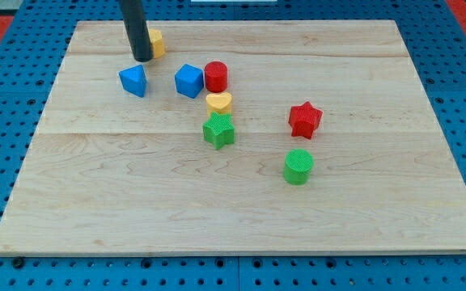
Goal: Move the yellow hexagon to the top left of the board
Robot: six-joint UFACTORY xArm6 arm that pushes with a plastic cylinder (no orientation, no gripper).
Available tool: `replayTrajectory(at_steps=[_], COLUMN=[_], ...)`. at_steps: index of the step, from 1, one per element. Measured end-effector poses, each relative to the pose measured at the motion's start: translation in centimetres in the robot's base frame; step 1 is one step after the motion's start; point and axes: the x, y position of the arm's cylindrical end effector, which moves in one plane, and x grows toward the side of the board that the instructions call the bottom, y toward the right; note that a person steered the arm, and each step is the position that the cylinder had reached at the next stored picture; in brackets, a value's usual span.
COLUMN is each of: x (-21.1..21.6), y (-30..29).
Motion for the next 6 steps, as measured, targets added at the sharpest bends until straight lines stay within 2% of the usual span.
replayTrajectory(at_steps=[1,2,4,5,6], x=[0.7,-0.3,-0.2,-2.1,-4.5], y=[1.6,4.6,4.2,6.1,4.1])
